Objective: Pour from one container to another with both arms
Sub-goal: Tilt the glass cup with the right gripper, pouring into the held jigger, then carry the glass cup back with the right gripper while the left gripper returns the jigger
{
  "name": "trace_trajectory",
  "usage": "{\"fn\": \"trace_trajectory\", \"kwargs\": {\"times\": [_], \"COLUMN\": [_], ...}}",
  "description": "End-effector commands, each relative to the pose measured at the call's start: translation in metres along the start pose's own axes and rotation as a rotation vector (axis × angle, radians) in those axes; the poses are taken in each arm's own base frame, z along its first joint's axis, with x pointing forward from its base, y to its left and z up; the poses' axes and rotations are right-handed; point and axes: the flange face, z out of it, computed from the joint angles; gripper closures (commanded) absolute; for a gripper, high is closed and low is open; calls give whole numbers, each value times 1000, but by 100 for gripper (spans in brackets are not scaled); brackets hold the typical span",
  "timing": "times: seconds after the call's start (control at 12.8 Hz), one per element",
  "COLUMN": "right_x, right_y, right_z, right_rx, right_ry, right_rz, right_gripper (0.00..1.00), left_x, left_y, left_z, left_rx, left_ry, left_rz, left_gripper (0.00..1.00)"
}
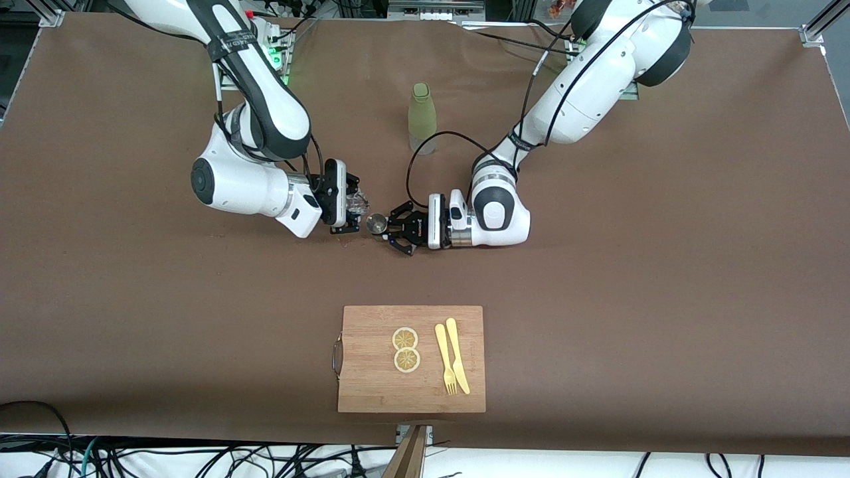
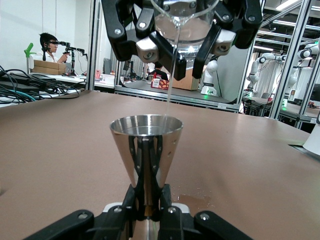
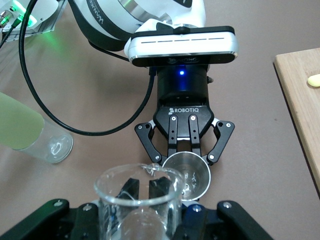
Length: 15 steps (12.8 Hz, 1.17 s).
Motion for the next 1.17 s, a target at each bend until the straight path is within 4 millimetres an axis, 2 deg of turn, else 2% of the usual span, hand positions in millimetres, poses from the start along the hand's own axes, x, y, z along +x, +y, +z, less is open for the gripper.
{"fn": "trace_trajectory", "kwargs": {"times": [0.0, 0.31, 0.55, 0.78, 0.94, 1.01, 1.09], "right_x": [10, 16, 3, -24, -53, -63, -88], "right_y": [-4, -7, -3, 1, 9, 10, 18], "right_z": [-9, -27, -49, -68, -85, -90, -101], "right_rx": [-16, -26, -11, -5, -10, 10, 15], "right_ry": [25, 103, 194, 372, 429, 453, 476], "right_rz": [19, 43, 41, 36, 1, 4, 22], "right_gripper": [87, 87, 87, 87, 87, 87, 87], "left_x": [10, 10, 9, 15, 20, 20, 23], "left_y": [-1, 0, -2, -8, -8, -11, -11], "left_z": [1, 1, -3, -13, -15, -23, -29], "left_rx": [13, 11, 16, 12, -1, 4, -18], "left_ry": [0, 1, -1, -9, -5, -6, -9], "left_rz": [11, 11, 9, 29, 38, 39, 52], "left_gripper": [100, 100, 100, 100, 100, 100, 100]}}
